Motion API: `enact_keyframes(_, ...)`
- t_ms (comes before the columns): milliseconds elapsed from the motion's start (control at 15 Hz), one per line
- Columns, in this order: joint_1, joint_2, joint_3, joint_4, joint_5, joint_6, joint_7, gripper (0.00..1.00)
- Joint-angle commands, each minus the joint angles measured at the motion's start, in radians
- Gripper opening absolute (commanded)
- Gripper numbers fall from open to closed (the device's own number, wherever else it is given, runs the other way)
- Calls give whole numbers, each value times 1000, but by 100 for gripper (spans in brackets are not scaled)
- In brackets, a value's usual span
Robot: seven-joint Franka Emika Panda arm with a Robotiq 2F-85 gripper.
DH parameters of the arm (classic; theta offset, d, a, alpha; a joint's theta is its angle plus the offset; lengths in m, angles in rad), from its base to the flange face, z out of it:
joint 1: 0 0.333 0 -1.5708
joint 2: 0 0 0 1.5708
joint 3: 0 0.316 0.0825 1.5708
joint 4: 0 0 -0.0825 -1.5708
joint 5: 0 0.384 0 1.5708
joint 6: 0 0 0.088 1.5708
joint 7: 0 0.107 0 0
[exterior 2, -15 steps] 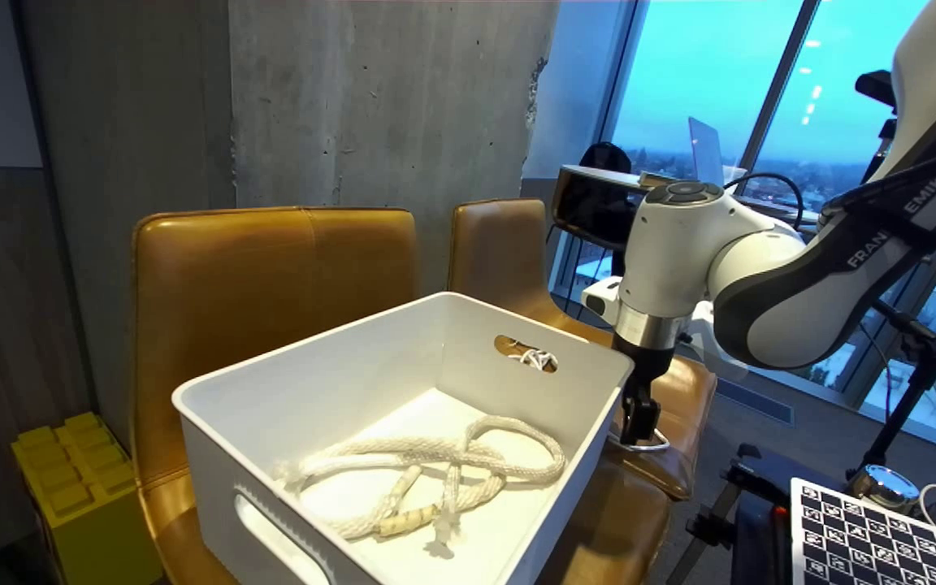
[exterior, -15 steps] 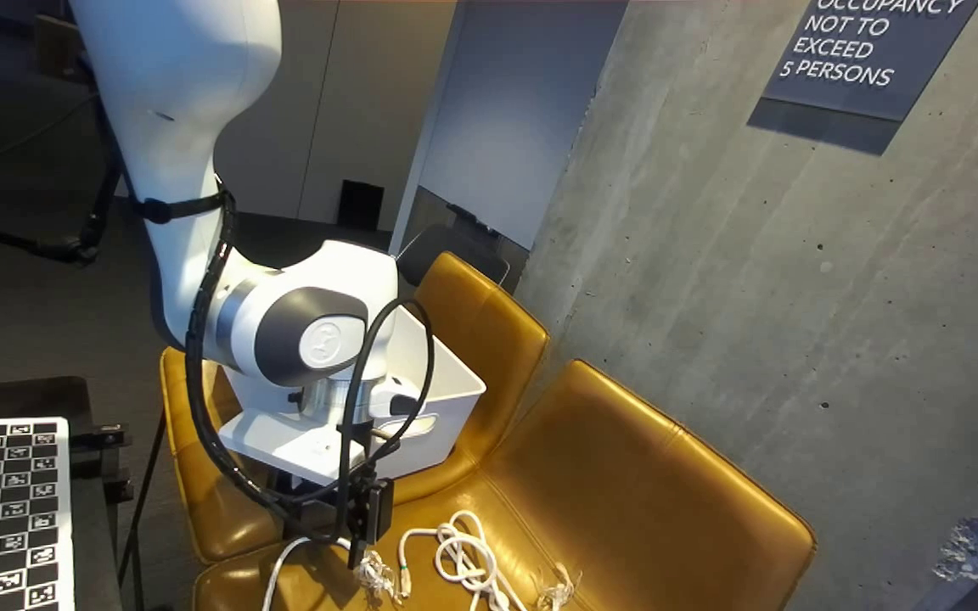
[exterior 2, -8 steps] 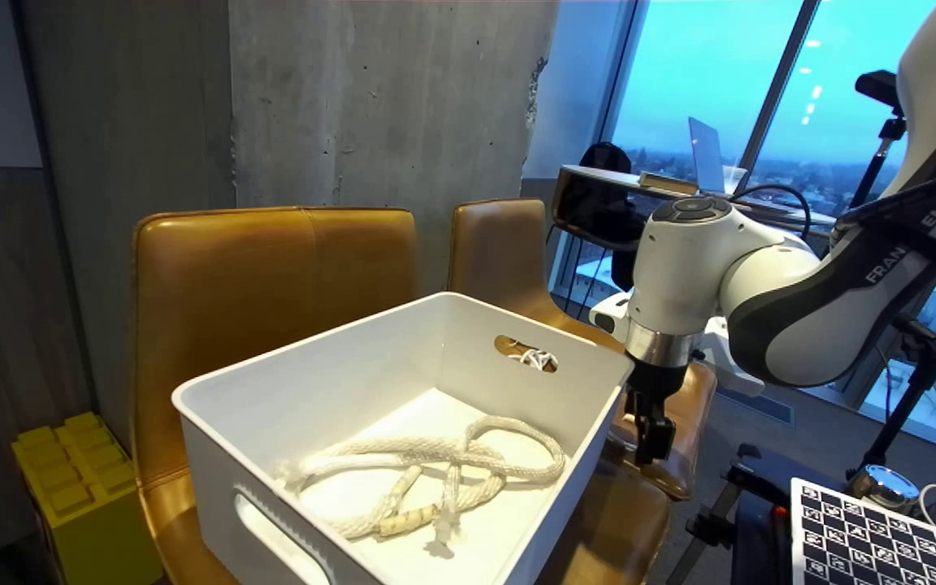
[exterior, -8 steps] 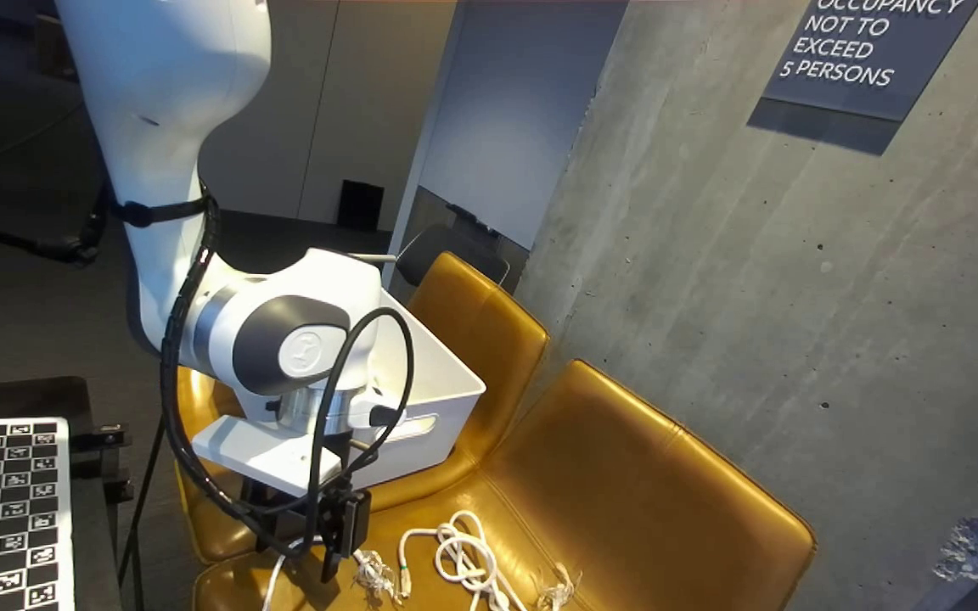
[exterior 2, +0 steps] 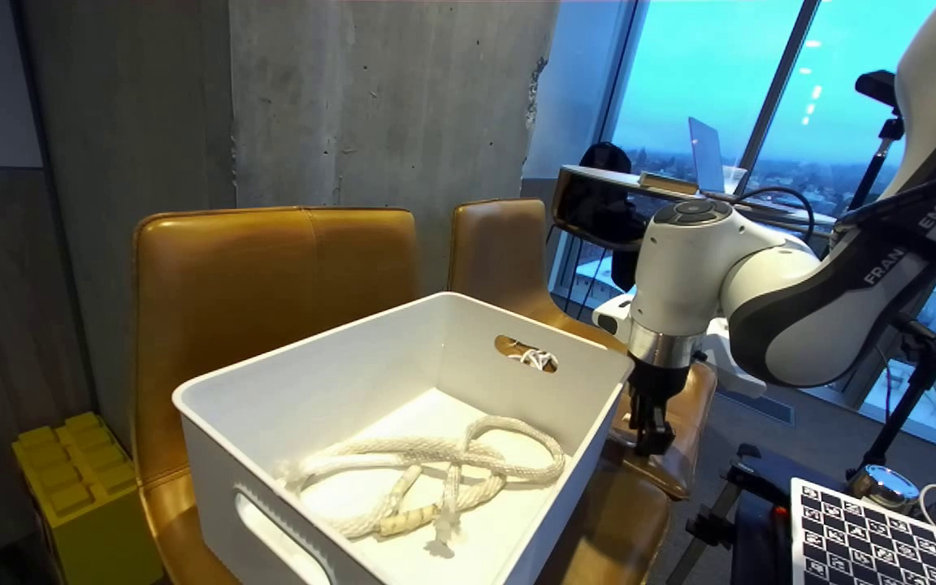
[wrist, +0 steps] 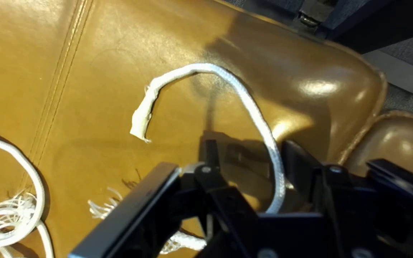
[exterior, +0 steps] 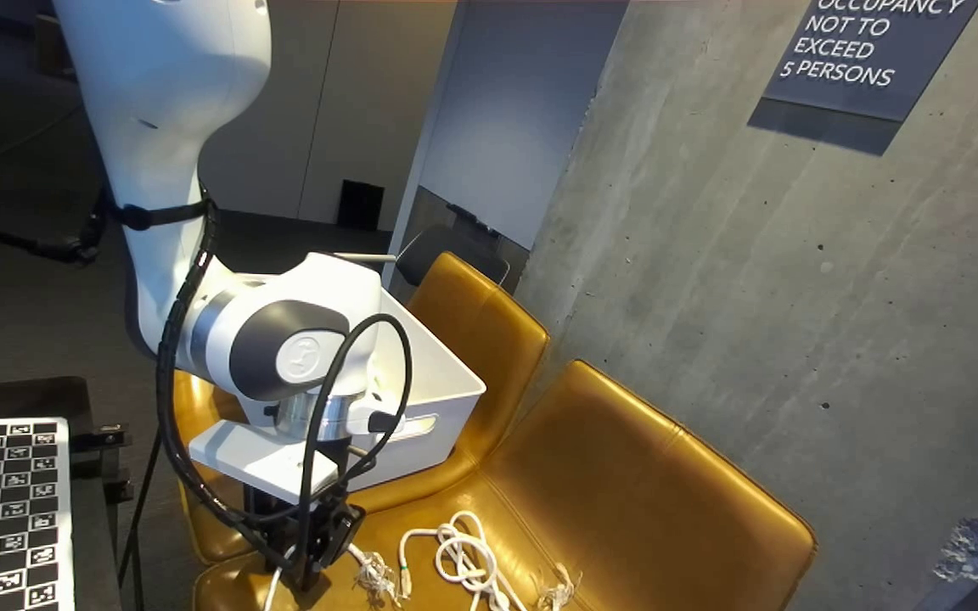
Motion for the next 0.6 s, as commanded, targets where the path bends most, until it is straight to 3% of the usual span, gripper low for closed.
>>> enact_keyframes(0, -19, 40, -22, 32, -13, 5, 14, 18)
enact_keyframes(200, -30, 48, -28, 34, -10, 6, 16, 0)
enact_keyframes(533, -54, 76, -45, 57, -4, 2, 9, 0)
